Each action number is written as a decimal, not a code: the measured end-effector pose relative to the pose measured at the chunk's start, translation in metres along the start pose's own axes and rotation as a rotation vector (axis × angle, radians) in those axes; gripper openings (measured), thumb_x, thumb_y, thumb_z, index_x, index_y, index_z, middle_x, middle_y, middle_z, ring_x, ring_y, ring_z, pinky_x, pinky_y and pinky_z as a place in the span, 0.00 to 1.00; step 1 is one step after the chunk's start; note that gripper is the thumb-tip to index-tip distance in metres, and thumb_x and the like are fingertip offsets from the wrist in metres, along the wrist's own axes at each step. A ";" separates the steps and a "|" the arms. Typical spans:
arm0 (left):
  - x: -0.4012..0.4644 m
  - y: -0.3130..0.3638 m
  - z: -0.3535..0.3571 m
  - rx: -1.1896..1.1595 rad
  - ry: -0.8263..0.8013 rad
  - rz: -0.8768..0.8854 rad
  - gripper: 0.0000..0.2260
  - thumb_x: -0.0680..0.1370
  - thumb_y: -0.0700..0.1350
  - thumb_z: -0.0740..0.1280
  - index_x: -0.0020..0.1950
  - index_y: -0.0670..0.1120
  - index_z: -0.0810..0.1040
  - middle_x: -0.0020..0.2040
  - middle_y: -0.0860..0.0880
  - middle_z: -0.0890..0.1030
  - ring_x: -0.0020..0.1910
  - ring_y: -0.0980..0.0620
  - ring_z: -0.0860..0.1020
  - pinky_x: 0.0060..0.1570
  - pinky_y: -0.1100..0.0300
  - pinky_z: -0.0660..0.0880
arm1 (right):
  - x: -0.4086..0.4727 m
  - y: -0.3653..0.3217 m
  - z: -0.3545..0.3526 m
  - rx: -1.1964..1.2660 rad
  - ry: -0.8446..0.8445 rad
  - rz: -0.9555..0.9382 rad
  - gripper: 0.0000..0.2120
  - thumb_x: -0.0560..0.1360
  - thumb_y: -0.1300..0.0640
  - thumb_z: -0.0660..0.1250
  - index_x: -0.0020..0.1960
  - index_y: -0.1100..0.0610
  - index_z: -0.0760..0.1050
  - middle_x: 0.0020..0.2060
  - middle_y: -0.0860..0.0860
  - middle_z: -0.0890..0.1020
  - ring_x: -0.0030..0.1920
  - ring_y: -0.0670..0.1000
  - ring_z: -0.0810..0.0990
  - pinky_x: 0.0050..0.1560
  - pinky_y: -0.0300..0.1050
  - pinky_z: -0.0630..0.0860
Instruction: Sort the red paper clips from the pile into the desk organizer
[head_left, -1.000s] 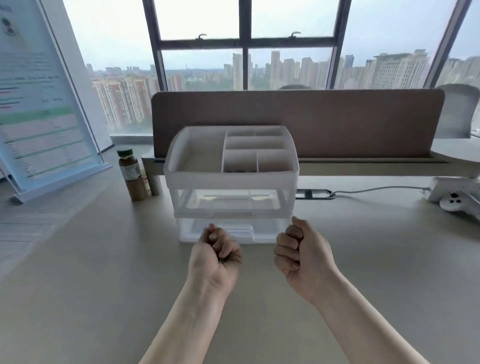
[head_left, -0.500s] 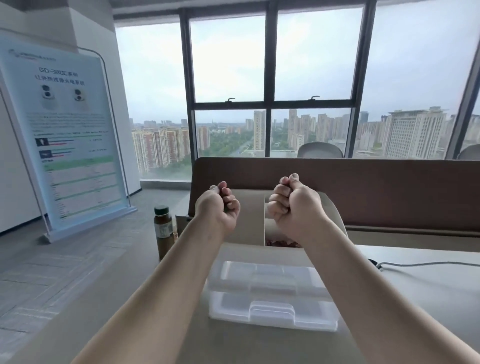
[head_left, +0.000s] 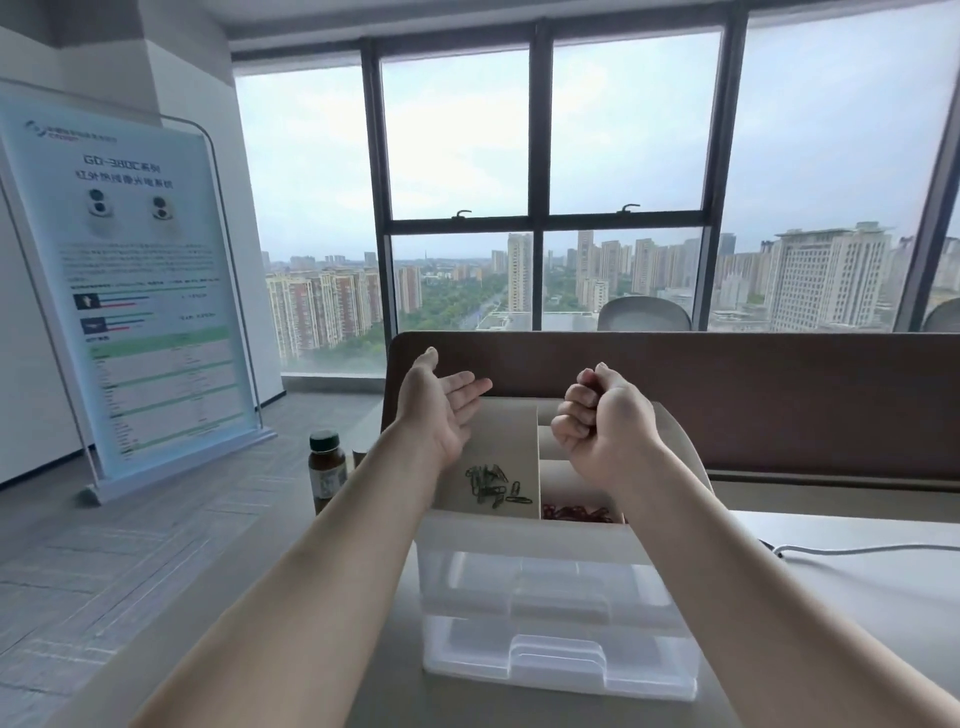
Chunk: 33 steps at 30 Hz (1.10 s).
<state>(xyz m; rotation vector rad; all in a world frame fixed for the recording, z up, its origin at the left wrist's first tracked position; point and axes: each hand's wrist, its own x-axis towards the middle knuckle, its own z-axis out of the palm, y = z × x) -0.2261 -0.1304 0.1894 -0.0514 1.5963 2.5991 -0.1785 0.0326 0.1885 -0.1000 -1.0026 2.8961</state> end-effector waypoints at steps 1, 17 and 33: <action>-0.002 0.002 -0.001 0.001 -0.025 -0.009 0.32 0.80 0.62 0.50 0.69 0.38 0.71 0.64 0.40 0.78 0.73 0.43 0.66 0.74 0.44 0.47 | 0.001 0.002 0.001 -0.008 0.005 0.004 0.17 0.83 0.53 0.55 0.36 0.55 0.67 0.22 0.48 0.63 0.21 0.46 0.57 0.21 0.37 0.52; -0.011 0.001 -0.052 -0.220 0.072 0.180 0.26 0.83 0.57 0.50 0.59 0.40 0.78 0.56 0.41 0.83 0.60 0.44 0.78 0.67 0.47 0.69 | 0.032 0.024 0.038 -0.609 0.107 0.114 0.40 0.79 0.35 0.47 0.59 0.71 0.74 0.67 0.67 0.73 0.72 0.64 0.68 0.73 0.55 0.60; -0.088 0.005 -0.017 0.080 0.094 0.527 0.11 0.83 0.43 0.59 0.54 0.43 0.81 0.48 0.46 0.86 0.53 0.47 0.83 0.56 0.52 0.77 | -0.070 0.013 0.026 -0.689 -0.103 -0.531 0.16 0.83 0.55 0.56 0.44 0.61 0.78 0.35 0.55 0.82 0.35 0.52 0.79 0.36 0.43 0.75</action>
